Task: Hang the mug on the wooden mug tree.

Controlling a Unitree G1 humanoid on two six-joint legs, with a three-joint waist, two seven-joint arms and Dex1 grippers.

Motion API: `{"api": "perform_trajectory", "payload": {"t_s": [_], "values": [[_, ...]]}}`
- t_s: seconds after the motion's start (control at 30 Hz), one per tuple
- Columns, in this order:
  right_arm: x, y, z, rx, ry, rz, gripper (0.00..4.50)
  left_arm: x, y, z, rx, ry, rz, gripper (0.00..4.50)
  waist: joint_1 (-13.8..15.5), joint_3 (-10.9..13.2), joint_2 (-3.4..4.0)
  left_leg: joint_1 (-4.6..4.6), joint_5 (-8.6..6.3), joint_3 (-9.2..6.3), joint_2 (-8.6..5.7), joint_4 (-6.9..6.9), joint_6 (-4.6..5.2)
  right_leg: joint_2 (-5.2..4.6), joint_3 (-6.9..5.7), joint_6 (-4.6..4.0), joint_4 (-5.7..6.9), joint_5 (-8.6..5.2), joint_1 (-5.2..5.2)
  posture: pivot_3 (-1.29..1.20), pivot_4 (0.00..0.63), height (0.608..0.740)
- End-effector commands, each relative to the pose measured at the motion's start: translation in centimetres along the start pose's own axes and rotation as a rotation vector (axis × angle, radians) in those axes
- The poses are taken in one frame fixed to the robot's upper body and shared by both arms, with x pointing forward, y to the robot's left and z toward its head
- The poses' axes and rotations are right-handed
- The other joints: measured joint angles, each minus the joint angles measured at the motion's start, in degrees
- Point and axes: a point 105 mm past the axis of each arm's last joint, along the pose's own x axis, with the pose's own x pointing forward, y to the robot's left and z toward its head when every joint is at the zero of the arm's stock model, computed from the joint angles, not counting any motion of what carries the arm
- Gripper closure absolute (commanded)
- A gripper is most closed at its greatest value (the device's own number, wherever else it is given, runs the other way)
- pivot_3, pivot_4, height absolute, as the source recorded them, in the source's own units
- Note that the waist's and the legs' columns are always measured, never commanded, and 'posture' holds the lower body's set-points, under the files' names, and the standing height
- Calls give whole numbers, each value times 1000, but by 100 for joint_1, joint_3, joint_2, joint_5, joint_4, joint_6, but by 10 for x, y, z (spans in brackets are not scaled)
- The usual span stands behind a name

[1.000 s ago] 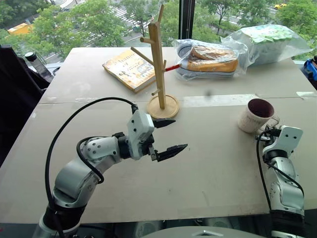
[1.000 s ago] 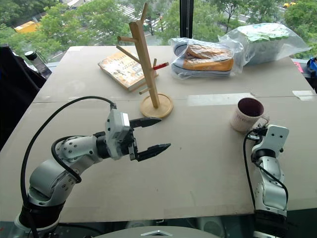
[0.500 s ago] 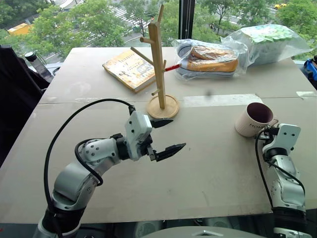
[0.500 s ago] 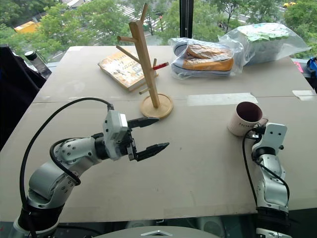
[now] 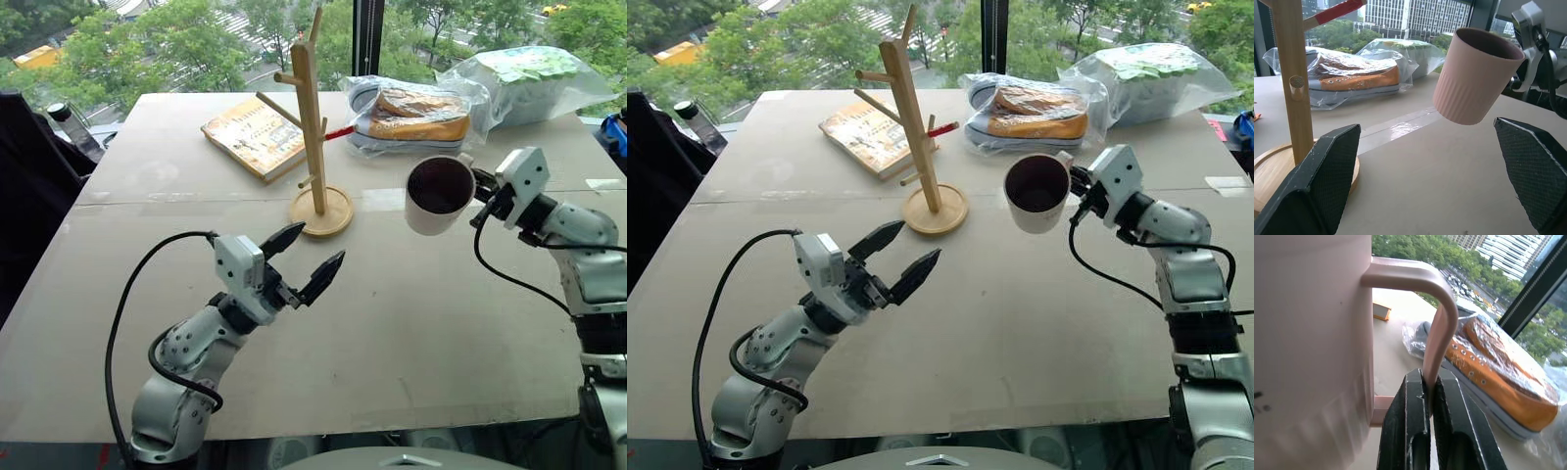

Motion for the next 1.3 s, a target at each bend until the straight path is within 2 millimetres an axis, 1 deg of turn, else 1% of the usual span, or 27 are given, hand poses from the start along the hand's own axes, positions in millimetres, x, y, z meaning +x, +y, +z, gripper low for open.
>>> {"api": "perform_trajectory", "payload": {"t_s": [0.03, 0.13, 0.23, 0.27, 0.3, 0.47, 0.7, 0.8, 0.87, 0.93, 0.97, 1.03, 1.07, 1.1, 1.2, 1.3], "values": [[20, -5, 19, -100, -31, 124, 4496, -6, 9, 17, 110, -96, 109, 0, 11, 2, -4, 0, 0, -3, 1, 3, 0, -1, 1, 0, 0, 0, 0, 0, 150, 740], [39, -6, 28, -145, -52, 186, 4496, -8, 9, 23, 121, -147, 159, 0, 42, 5, -11, -9, 0, -13, 3, 2, 0, -8, -5, 2, -5, 1, 2, 0, 150, 740], [68, -4, 46, -190, -100, 227, 4496, -7, 9, 31, 131, -214, 223, 0, 32, 9, -13, -16, -1, -13, 2, 1, 0, -26, -9, 3, -9, 2, 0, 0, 150, 740], [73, -3, 51, -199, -112, 239, 4496, -6, 8, 33, 135, -225, 231, 0, 29, 10, -15, -20, -1, -11, 0, 2, 0, -47, -13, 5, -9, 4, -2, 0, 150, 740], [78, -3, 56, -207, -124, 249, 4496, -5, 8, 34, 128, -236, 238, 0, 26, 12, -13, -20, -1, -10, 0, 2, 0, -48, -13, 5, -9, 4, -3, 0, 150, 740], [95, -3, 77, -242, -163, 285, 4496, -11, 4, 33, 118, -256, 268, 0, 23, 12, -13, -20, -1, -17, 0, -3, 0, -57, -26, 4, -6, 4, -6, 0, 150, 740], [111, 6, 95, -277, -176, 354, 4496, -17, 4, 31, 123, -258, 296, 0, 13, 13, -10, -22, -2, -20, -3, -8, -1, -74, -33, -15, -7, -5, -7, 0, 150, 740], [114, 7, 97, -282, -167, 357, 3734, -17, 4, 29, 127, -256, 300, 0, 10, 13, -10, -22, -2, -21, -3, -8, -1, -77, -34, -16, -7, -5, -9, 0, 150, 740], [114, 5, 95, -289, -150, 356, 2898, -17, 3, 28, 127, -255, 302, 0, 13, 13, -10, -24, -2, -23, -3, -11, -2, -80, -36, -16, -7, -4, -11, 0, 150, 740], [113, 2, 93, -287, -135, 344, 1913, -18, 3, 28, 126, -253, 304, 0, 9, 13, -10, -28, -2, -23, -3, -13, -2, -83, -36, -17, -8, -4, -15, 0, 150, 740], [112, -1, 92, -284, -130, 331, 1541, -19, 3, 27, 125, -252, 303, 0, 7, 13, -10, -33, -2, -23, -4, -13, -2, -84, -36, -17, -9, -4, -20, 0, 150, 740], [111, -5, 90, -281, -122, 311, 534, -19, 2, 27, 124, -249, 302, 0, 5, 13, -10, -47, -2, -25, -4, -13, -2, -86, -38, -17, -9, -4, -34, 0, 150, 740], [110, -8, 89, -280, -122, 296, 232, -19, 2, 26, 123, -247, 300, 0, 4, 13, -10, -54, -2, -27, -4, -13, -3, -87, -41, -18, -9, -4, -42, 0, 150, 740], [108, -10, 88, -275, -120, 283, 85, -19, 2, 25, 122, -245, 298, 0, 5, 13, -10, -63, -2, -28, -4, -13, -3, -88, -42, -18, -8, -3, -50, 0, 150, 740], [98, -23, 77, -224, -107, 226, 85, -19, 2, 22, 111, -220, 289, 0, 16, 13, -10, -85, -1, -29, -5, -12, -3, -90, -45, -18, -7, -1, -71, 0, 150, 740], [75, -35, 56, -110, -82, 181, 85, -23, 2, 11, 98, -153, 289, 0, 43, 12, -11, -91, -2, -33, -7, -13, -3, -95, -52, -15, -13, 0, -70, 0, 150, 740]]}}
